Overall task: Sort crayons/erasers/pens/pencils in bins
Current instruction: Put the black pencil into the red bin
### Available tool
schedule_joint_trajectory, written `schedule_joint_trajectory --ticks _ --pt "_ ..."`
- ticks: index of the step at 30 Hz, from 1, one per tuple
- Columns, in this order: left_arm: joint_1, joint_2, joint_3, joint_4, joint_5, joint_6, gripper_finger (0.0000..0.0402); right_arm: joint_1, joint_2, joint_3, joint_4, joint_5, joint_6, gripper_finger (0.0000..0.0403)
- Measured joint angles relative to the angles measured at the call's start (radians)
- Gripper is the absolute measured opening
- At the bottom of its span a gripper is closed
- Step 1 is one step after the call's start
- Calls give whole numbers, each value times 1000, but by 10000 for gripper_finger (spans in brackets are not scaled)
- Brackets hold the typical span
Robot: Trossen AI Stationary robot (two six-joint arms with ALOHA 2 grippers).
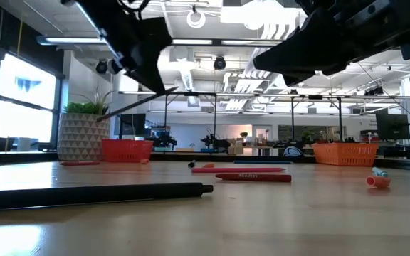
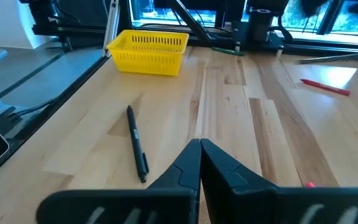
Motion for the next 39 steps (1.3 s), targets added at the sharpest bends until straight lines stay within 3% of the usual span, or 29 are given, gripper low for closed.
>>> schedule_joint_trajectory --ticks 9,14,19,26,39 --pt "362 -4 57 127 38 202 5 1 0 0 -15 1 -6 0" --pt "564 6 57 201 126 242 5 1 0 0 -3 1 -26 0" --pt "704 104 57 320 203 231 5 -3 0 0 -3 2 -94 0" --pt "798 230 57 338 219 220 5 -28 0 0 -10 2 -135 0" --pt "849 251 57 302 206 205 5 -49 0 0 -65 21 -124 0"
